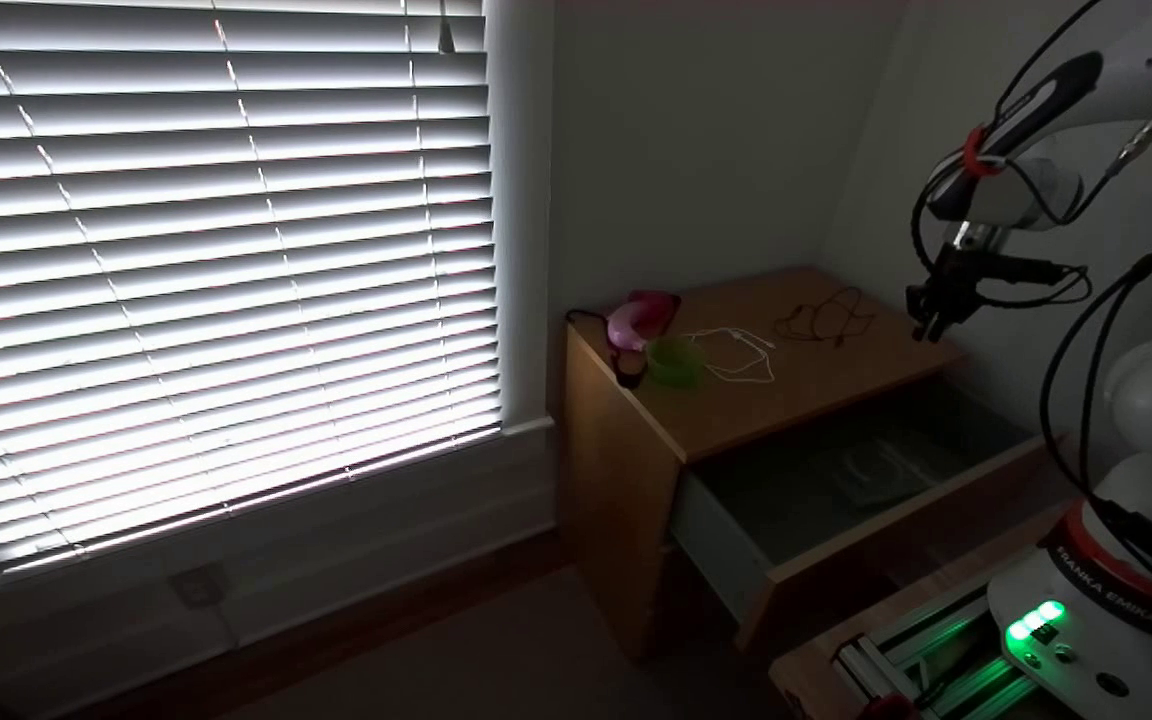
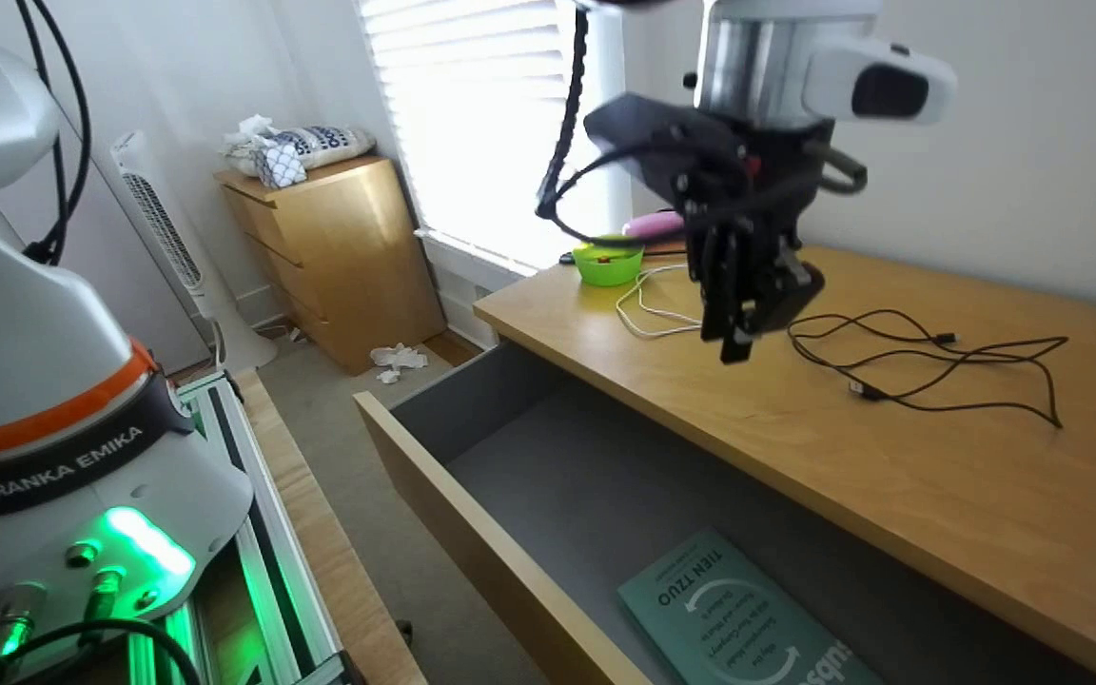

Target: Open the top drawer

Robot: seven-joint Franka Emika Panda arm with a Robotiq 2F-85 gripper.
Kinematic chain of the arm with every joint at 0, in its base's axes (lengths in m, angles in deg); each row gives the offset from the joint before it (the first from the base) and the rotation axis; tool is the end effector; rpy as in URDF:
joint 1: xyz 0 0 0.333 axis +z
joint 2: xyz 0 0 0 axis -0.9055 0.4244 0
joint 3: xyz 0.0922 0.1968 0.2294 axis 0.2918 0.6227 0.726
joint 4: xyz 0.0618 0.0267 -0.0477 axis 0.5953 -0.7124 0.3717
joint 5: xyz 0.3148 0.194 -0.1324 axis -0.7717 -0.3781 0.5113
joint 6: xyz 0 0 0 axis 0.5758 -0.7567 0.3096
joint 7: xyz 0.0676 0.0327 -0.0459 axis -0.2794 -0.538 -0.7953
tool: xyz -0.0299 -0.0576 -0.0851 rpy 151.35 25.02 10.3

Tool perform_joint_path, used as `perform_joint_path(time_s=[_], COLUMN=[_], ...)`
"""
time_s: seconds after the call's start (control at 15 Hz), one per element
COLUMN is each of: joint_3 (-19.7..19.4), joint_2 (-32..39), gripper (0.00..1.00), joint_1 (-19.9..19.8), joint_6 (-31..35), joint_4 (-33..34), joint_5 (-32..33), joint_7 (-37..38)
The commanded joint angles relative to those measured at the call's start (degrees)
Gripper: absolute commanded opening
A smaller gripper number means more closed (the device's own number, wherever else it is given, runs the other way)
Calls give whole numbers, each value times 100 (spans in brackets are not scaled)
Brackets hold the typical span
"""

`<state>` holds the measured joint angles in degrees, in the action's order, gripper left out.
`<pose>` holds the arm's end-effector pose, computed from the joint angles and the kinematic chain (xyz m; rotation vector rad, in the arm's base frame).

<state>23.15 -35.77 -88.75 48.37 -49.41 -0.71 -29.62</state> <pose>0.4219 -0.2785 0.2712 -3.0170 0.6089 0.0790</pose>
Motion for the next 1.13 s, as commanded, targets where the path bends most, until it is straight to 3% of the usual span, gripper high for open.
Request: perform_joint_path(time_s=[0.0, 0.33, 0.67, 0.73, 1.07], joint_3=[-153, 19, 130, 56, 79], joint_2=[-1255, -2444, -3232, -2869, -3105], gripper=[63, 99, 100, 100, 100], joint_1=[428, 839, 1145, 1152, 1202], joint_6=[-1077, -2041, -1289, -1619, -1424], joint_4=[-125, -1, -286, 52, -101], joint_5=[40, 402, 415, 368, 380], joint_7=[403, 1264, 1258, 1247, 1247])
